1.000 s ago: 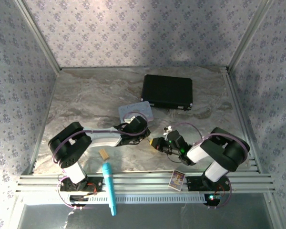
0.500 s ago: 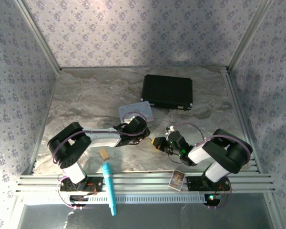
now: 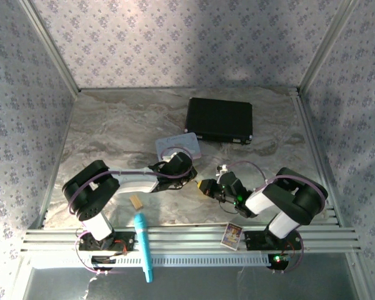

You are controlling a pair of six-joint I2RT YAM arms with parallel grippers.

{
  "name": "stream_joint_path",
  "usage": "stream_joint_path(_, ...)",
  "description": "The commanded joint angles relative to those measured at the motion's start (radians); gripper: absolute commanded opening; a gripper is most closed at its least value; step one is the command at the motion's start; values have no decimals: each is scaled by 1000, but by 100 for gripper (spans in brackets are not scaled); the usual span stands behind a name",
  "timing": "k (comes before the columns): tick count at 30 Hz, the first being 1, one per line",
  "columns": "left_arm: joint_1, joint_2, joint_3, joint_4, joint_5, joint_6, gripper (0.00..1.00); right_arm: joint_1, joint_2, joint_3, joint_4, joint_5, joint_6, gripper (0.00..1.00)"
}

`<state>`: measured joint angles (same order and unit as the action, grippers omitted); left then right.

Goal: Unlock a padlock with a key

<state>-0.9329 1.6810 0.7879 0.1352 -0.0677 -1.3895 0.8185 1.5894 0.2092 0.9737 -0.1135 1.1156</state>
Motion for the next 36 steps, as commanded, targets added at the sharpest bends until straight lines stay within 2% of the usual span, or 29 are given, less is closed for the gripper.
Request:
stream_joint_path(1, 6, 22, -21, -29, 79, -68, 19, 11, 2, -2, 30, 49, 13, 0)
stream_joint_path(17, -7, 38, -11, -6, 101, -75, 18, 4, 31, 10, 85, 74, 32, 0)
stream_joint_path(21, -11, 46, -19, 22, 112, -88, 18, -8, 42, 43, 48, 50, 30, 0)
stream_joint_path(26, -9, 38, -26, 22, 114, -88, 18, -9, 86, 33, 121, 42, 50, 0)
stream_joint_path(36, -9, 23, -38, 13, 106, -86, 18, -12, 40, 5, 85, 84, 50, 0)
